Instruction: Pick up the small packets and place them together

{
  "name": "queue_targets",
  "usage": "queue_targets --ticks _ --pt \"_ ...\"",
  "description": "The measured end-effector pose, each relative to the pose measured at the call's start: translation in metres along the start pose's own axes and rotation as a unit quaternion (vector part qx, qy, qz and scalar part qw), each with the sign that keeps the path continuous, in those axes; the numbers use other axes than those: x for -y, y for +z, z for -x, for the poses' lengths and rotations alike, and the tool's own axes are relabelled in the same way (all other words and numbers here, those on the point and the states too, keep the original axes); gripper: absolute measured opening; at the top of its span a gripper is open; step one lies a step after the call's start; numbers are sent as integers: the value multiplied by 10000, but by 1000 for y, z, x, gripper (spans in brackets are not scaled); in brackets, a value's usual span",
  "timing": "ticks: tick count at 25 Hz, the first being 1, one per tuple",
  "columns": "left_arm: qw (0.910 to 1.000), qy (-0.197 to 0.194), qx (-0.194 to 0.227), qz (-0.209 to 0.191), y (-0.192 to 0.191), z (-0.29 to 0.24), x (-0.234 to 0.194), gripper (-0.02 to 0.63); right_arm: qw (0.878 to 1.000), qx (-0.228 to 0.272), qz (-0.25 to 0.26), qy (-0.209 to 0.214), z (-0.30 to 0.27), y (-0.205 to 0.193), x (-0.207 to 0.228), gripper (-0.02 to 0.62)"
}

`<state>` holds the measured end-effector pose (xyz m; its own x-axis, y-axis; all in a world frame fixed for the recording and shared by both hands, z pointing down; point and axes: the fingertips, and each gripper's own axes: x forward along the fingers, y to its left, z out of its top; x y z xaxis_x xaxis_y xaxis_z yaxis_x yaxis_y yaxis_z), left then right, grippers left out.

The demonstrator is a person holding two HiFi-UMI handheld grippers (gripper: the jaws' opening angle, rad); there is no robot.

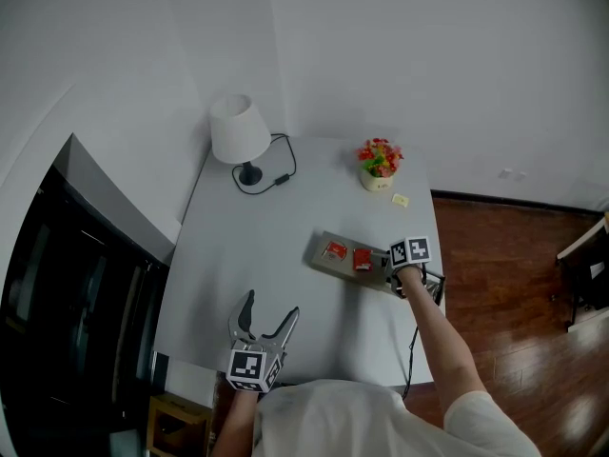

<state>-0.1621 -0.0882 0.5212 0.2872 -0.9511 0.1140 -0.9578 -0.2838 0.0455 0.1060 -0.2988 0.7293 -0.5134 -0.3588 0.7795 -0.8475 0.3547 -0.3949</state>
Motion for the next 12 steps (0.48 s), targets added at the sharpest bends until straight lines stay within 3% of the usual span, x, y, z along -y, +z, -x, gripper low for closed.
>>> queue_targets --ticks 3,5,7,9,12 --pt "10000 -47 5 14 0 -2 2 408 9990 419 124 -18 21 8 -5 305" --pt "9999 -109 18 24 0 -5 5 408 9962 827 265 46 41 16 -16 443" --pt "9998 -187 34 27 1 -9 7 408 9884 1426 498 127 70 27 -32 443" --pt "9996 -285 62 4 4 -15 9 408 9689 2344 776 170 113 43 -53 443" --pt "9987 -473 155 -57 13 -25 15 408 9246 3588 1265 214 185 56 -89 443"
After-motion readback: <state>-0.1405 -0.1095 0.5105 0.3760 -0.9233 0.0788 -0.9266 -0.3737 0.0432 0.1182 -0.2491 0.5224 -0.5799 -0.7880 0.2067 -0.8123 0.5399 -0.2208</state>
